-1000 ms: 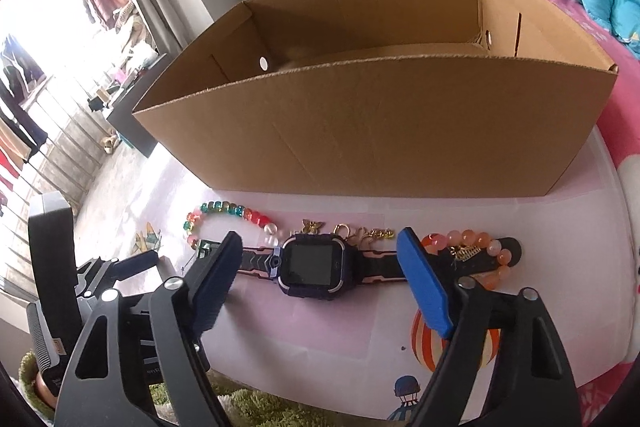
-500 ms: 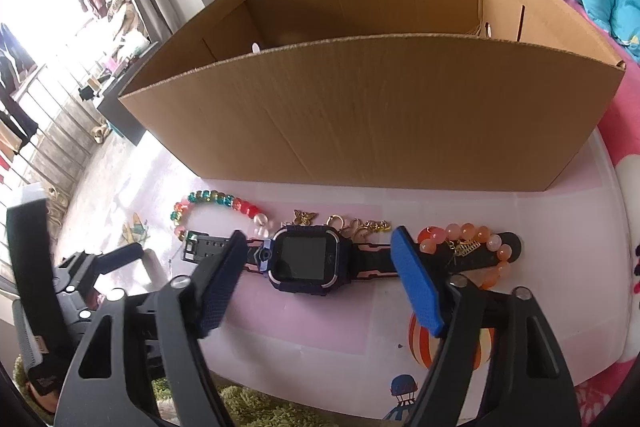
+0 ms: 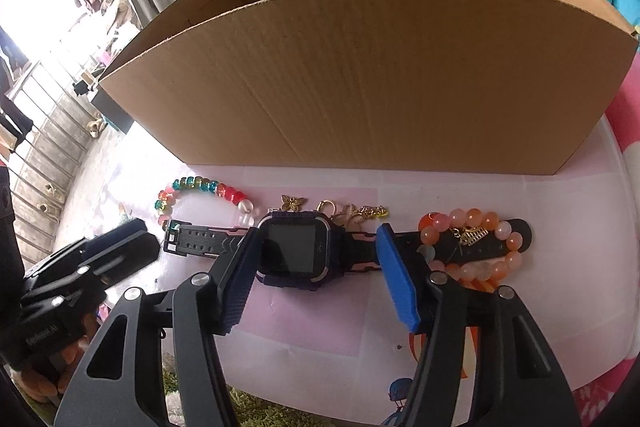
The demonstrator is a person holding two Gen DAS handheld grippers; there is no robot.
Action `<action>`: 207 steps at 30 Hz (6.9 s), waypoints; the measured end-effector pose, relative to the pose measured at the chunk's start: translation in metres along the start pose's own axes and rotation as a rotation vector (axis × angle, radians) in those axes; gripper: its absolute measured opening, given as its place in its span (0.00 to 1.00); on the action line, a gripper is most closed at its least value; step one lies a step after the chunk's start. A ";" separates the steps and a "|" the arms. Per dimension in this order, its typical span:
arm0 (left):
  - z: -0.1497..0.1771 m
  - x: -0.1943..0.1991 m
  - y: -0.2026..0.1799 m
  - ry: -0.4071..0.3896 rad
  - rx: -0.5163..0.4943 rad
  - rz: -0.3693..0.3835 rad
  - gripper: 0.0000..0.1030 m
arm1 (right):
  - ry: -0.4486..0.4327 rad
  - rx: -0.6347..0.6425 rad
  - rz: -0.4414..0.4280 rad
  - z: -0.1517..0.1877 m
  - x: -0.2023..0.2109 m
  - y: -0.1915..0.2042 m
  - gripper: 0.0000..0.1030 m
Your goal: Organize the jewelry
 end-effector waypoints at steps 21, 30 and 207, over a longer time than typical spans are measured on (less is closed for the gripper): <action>-0.006 -0.007 0.000 -0.036 0.074 0.170 0.29 | -0.013 0.020 0.001 0.004 0.001 0.002 0.57; -0.013 -0.033 -0.006 0.003 0.016 0.020 0.16 | -0.020 0.016 -0.017 0.007 0.002 -0.002 0.57; -0.005 0.001 0.008 -0.039 -0.090 -0.203 0.07 | -0.082 -0.327 -0.422 -0.004 0.007 -0.063 0.19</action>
Point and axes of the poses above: each gripper's, at about its wrist camera, not at the fingertips, and x roughly against the way its jaws point, y to its left, z to its underside, the point moved 3 cm from there along -x, roughly the way its jaws point, and after that the axes turned 4 degrees about z, right-handed, at the moved point
